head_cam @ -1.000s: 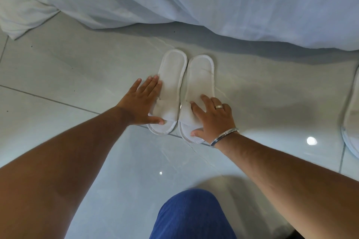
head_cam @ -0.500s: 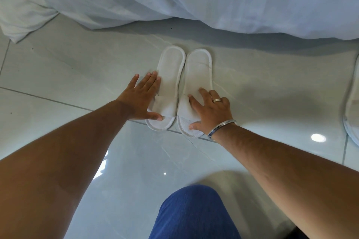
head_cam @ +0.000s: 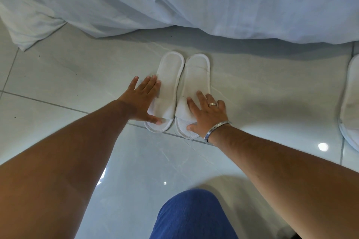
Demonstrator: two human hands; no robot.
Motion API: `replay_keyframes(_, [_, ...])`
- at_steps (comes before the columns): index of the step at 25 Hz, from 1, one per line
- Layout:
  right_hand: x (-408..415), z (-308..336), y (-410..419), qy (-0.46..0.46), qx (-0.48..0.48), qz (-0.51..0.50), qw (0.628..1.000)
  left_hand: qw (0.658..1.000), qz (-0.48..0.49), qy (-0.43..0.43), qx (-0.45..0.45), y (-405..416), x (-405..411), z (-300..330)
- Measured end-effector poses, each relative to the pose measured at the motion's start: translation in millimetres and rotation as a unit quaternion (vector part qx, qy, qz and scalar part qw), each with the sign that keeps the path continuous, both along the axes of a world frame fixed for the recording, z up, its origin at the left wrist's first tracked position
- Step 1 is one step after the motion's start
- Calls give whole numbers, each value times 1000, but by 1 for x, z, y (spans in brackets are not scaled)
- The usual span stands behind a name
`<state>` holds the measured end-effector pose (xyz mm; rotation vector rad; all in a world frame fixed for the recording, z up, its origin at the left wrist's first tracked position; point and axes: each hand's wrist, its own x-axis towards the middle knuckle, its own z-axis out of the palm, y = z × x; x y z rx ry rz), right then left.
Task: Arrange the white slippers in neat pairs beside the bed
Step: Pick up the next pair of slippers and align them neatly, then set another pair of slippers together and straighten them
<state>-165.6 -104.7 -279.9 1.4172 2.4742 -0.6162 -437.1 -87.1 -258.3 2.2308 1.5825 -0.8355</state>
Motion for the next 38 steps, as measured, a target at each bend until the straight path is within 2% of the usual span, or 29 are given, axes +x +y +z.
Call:
replay_keyframes(4, [50, 50, 24, 31, 33, 17, 999, 994, 74, -65, 47, 12, 54, 27])
replay_keyframes(7, [143, 85, 43, 13, 78, 24, 997, 984, 84, -139, 78, 33, 160, 24])
replay_keyframes(9, [237, 95, 41, -43, 87, -7, 995, 976, 51, -202, 69, 37, 258, 14])
replay_keyframes(12, [389, 91, 23, -133, 72, -157, 976, 960, -21, -277, 30, 30, 401, 5])
replay_keyframes(14, [464, 76, 1, -161, 50, -304, 938, 956, -59, -288, 16, 27, 468, 2])
replay_keyframes(16, [511, 57, -25, -148, 33, -428, 891, 956, -95, -276, 6, 33, 511, -1])
replay_keyframes(18, [541, 36, -44, -130, 14, -465, 876, 958, -128, -256, 4, 44, 535, -8])
replay_keyframes(21, [560, 16, -57, -116, -4, -403, 908, 959, -182, -217, 4, 52, 541, -17])
replay_keyframes(24, [560, 4, -58, -146, -13, -333, 932, 957, -201, -207, 11, 42, 537, -24])
replay_keyframes(26, [558, 2, -53, -157, -19, -377, 913, 956, -203, -210, 4, 34, 542, -26])
replay_keyframes(30, [571, 8, -14, -135, -49, -540, 829, 956, -197, -217, -6, 22, 554, -28])
replay_keyframes(31, [581, 13, -5, -121, -54, -550, 825, 957, -192, -219, -4, 21, 556, -29])
replay_keyframes(32, [592, 19, -1, -119, -38, -525, 842, 957, -187, -223, -4, 21, 555, -29])
replay_keyframes(33, [602, 24, -1, -127, -6, -466, 875, 956, -182, -229, -7, 23, 554, -29])
replay_keyframes(35, [614, 29, -8, -128, 17, -315, 940, 955, -180, -234, -11, 24, 552, -28])
replay_keyframes(36, [616, 28, -13, -119, 3, -259, 958, 955, -180, -235, -10, 24, 551, -27])
replay_keyframes(38, [608, 20, -24, -104, -12, -216, 971, 957, -175, -231, -13, 23, 550, -26])
